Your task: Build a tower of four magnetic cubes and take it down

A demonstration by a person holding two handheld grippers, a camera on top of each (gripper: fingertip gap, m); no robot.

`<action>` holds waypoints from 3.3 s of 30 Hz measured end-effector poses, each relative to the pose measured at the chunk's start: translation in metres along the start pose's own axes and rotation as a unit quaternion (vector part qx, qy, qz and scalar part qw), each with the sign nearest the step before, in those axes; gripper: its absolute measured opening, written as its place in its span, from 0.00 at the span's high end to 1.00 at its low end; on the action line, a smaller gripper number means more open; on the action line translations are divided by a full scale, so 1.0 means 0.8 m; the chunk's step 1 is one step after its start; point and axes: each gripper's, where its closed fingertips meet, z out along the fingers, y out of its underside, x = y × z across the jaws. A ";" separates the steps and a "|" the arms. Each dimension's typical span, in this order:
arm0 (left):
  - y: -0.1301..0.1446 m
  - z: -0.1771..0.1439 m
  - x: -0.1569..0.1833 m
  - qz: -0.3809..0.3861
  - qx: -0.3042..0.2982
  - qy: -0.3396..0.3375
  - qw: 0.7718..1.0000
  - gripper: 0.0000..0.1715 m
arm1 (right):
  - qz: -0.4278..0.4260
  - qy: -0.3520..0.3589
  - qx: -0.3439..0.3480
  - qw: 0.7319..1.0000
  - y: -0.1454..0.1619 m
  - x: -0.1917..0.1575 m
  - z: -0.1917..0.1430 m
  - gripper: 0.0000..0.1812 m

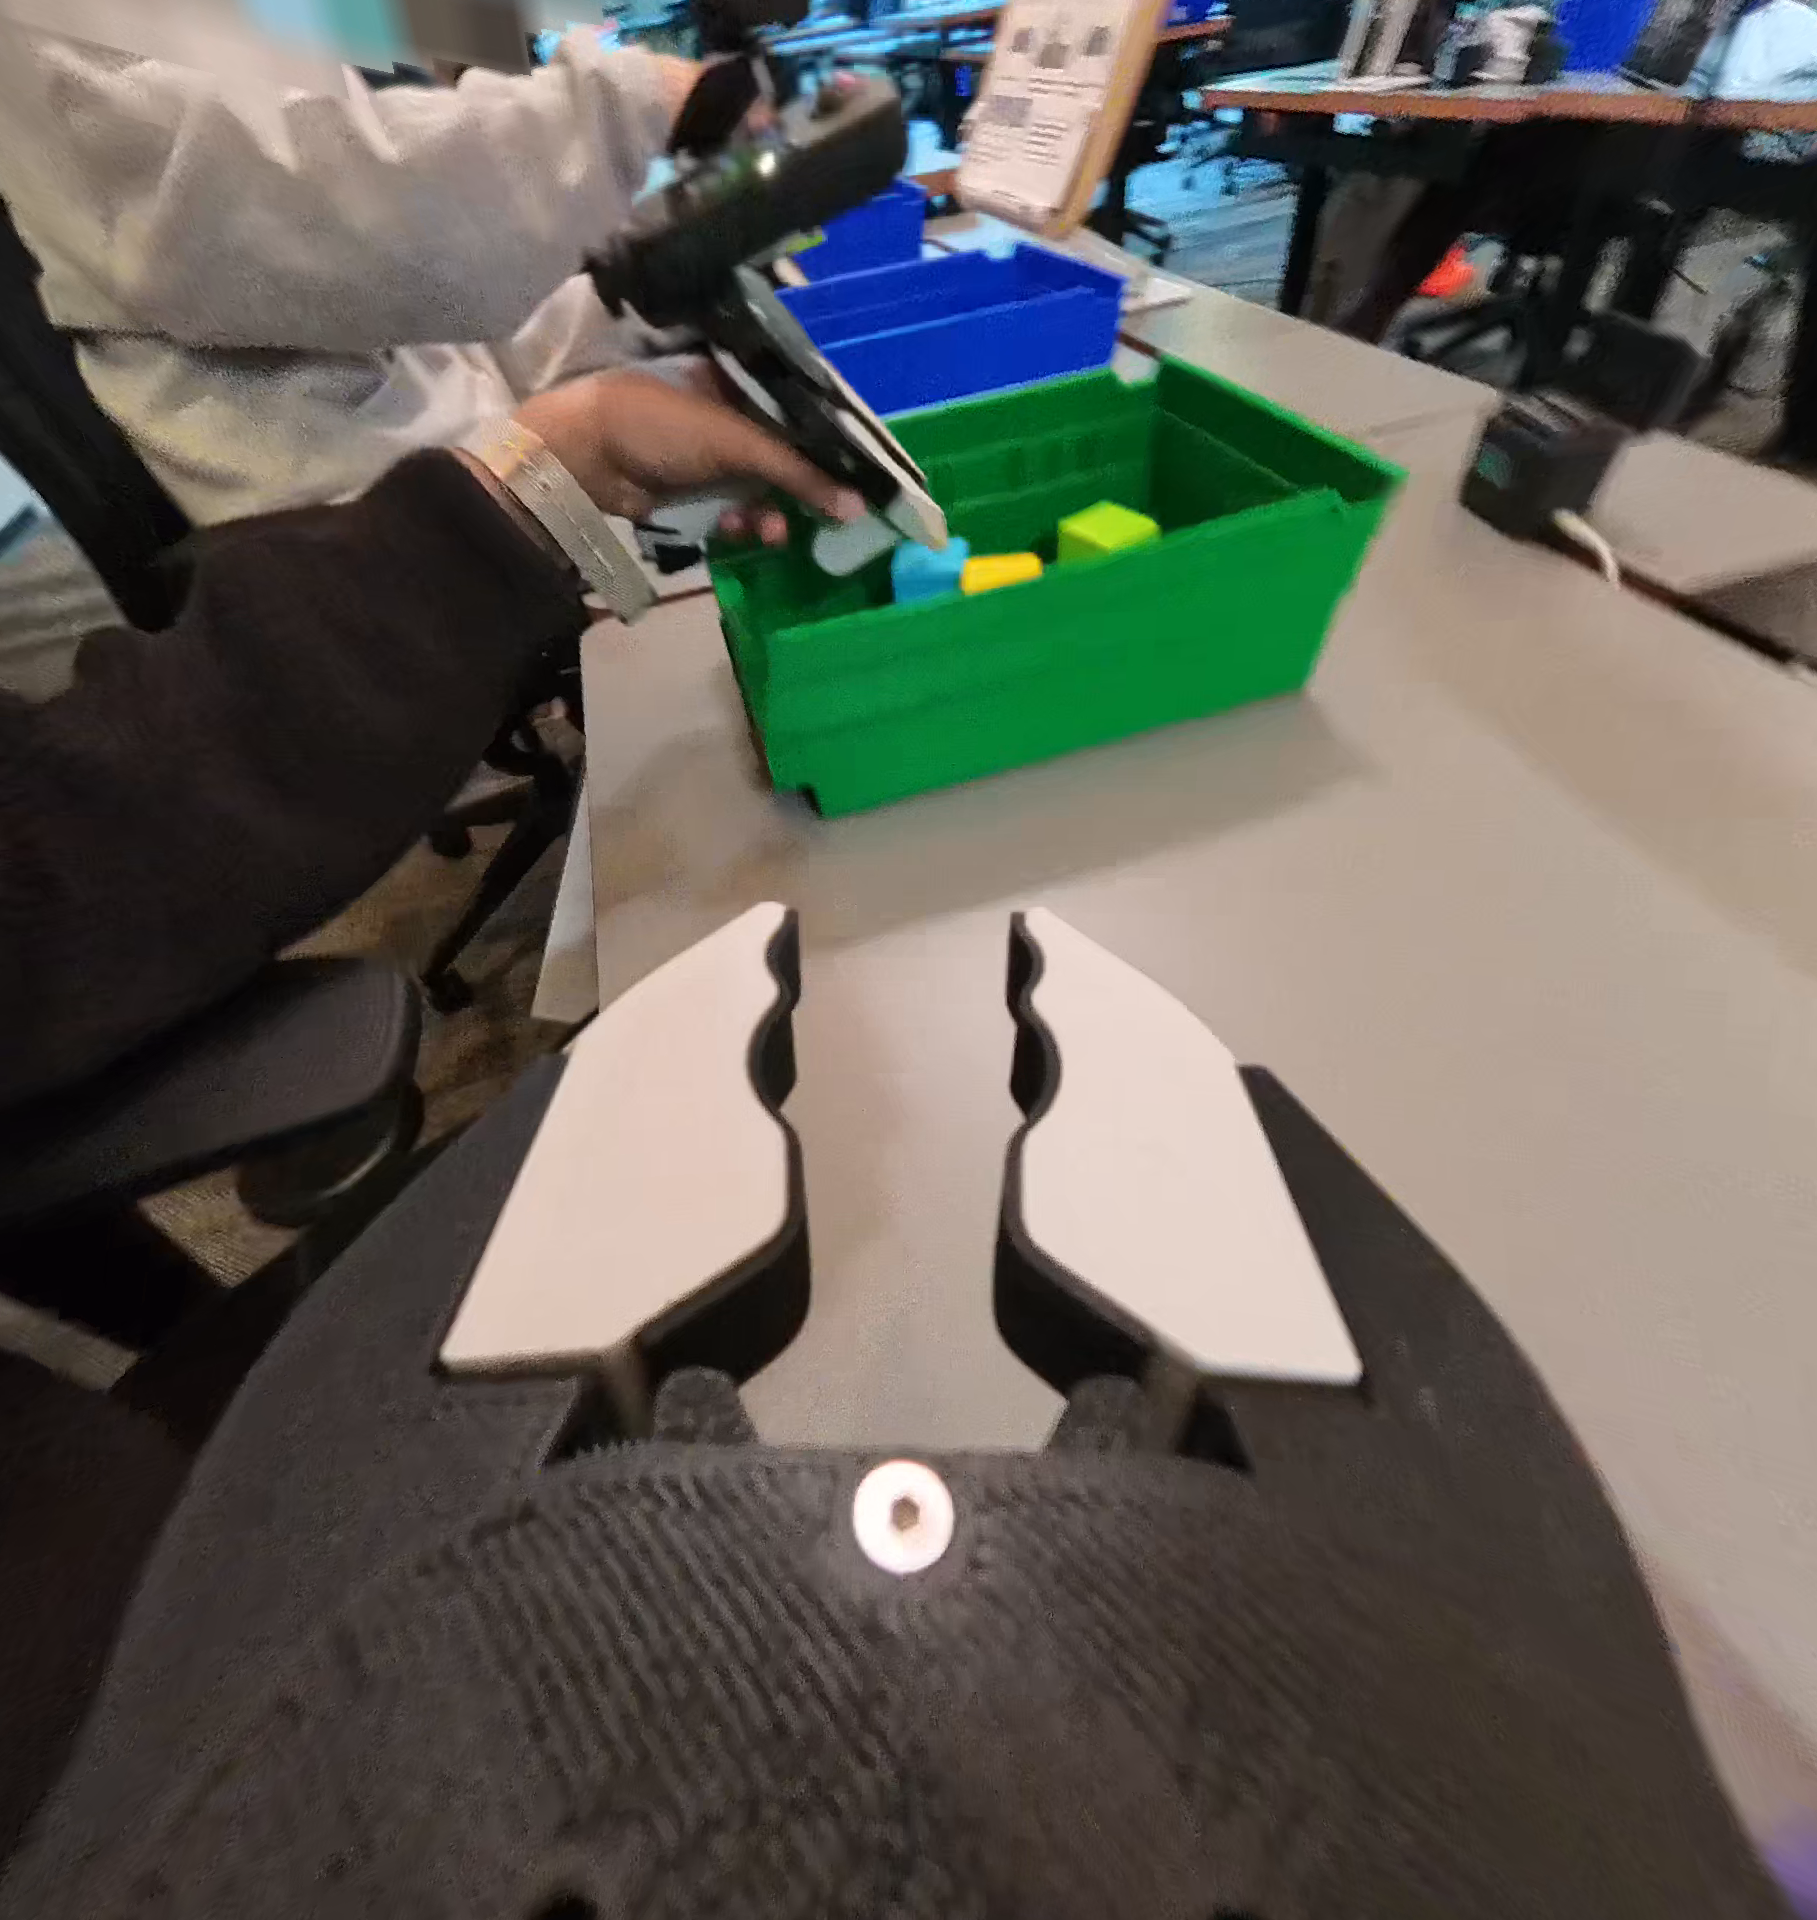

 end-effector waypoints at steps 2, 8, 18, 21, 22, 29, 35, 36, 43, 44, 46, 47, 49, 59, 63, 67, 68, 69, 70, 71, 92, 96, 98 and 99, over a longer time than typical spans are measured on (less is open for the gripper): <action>0.004 0.008 -0.001 0.008 -0.014 -0.013 1.000 0.86 | -0.043 -0.018 -0.009 0.999 -0.032 -0.009 0.056 0.79; 0.013 0.018 -0.006 0.002 -0.039 -0.035 0.999 0.99 | -0.123 -0.035 -0.123 0.984 -0.079 -0.001 0.246 0.78; 0.016 0.018 -0.005 -0.089 -0.013 0.045 0.995 0.97 | -0.091 0.009 -0.402 0.911 -0.021 0.068 0.429 0.96; 0.016 0.019 -0.005 -0.084 -0.017 0.039 0.996 0.97 | -0.075 -0.006 -0.437 0.896 -0.007 0.061 0.441 0.97; 0.016 0.019 -0.006 -0.083 -0.017 0.038 0.996 0.97 | -0.079 -0.006 -0.439 0.895 -0.008 0.060 0.443 0.97; 0.016 0.019 -0.006 -0.094 -0.017 0.047 0.994 0.97 | -0.086 -0.020 -0.425 0.901 -0.016 0.051 0.449 0.99; 0.016 0.018 -0.006 -0.096 -0.011 0.044 0.994 0.97 | -0.089 -0.015 -0.421 0.903 -0.018 0.056 0.451 0.99; 0.016 0.018 -0.006 -0.095 -0.010 0.044 0.994 0.97 | -0.089 -0.014 -0.415 0.905 -0.021 0.057 0.452 0.99; 0.015 0.012 0.003 -0.113 -0.008 0.090 0.989 0.87 | -0.094 -0.052 -0.390 0.914 -0.036 0.059 0.447 1.00; 0.015 0.010 0.004 -0.114 -0.009 0.094 0.989 0.86 | -0.100 -0.049 -0.383 0.917 -0.040 0.062 0.448 1.00; 0.016 0.009 0.002 -0.112 -0.009 0.092 0.989 0.87 | -0.112 -0.045 -0.380 0.917 -0.043 0.068 0.450 1.00; 0.015 0.008 0.000 -0.112 -0.007 0.089 0.990 0.88 | -0.124 -0.047 -0.383 0.914 -0.044 0.068 0.451 1.00; 0.013 0.006 -0.002 -0.112 -0.002 0.086 0.990 0.90 | -0.177 -0.058 -0.385 0.904 -0.046 0.064 0.451 1.00; -0.006 -0.014 -0.012 -0.145 0.049 0.102 0.983 0.97 | -0.347 -0.086 -0.370 0.858 -0.052 0.050 0.446 0.86; -0.008 -0.019 -0.013 -0.148 0.055 0.106 0.982 0.97 | -0.245 -0.125 -0.390 0.879 -0.045 0.040 0.445 0.72; -0.002 -0.012 -0.009 -0.144 0.042 0.109 0.983 0.96 | -0.231 -0.123 -0.431 0.863 -0.026 0.054 0.444 0.67; 0.000 -0.009 -0.008 -0.143 0.037 0.108 0.983 0.96 | -0.235 -0.119 -0.437 0.860 -0.022 0.057 0.444 0.67; 0.001 -0.005 -0.008 -0.143 0.033 0.107 0.983 0.96 | -0.239 -0.119 -0.442 0.857 -0.018 0.058 0.446 0.67; 0.001 -0.002 -0.008 -0.144 0.033 0.105 0.983 0.96 | -0.242 -0.119 -0.444 0.854 -0.015 0.059 0.447 0.67; 0.001 0.002 -0.007 -0.146 0.035 0.104 0.983 0.96 | -0.243 -0.117 -0.446 0.854 -0.014 0.060 0.450 0.68; 0.014 0.021 -0.016 -0.142 -0.005 0.035 0.989 0.98 | -0.112 -0.069 -0.486 0.864 -0.028 0.089 0.437 0.74; 0.012 0.020 -0.013 -0.142 0.003 0.050 0.989 0.99 | -0.059 -0.113 -0.391 0.911 -0.101 0.081 0.392 0.74; 0.007 0.014 -0.003 -0.146 0.012 0.082 0.986 0.82 | -0.042 -0.128 -0.330 0.934 -0.139 0.080 0.352 0.74; 0.002 0.008 -0.001 -0.147 0.020 0.093 0.985 0.81 | -0.038 -0.133 -0.298 0.945 -0.154 0.079 0.327 0.74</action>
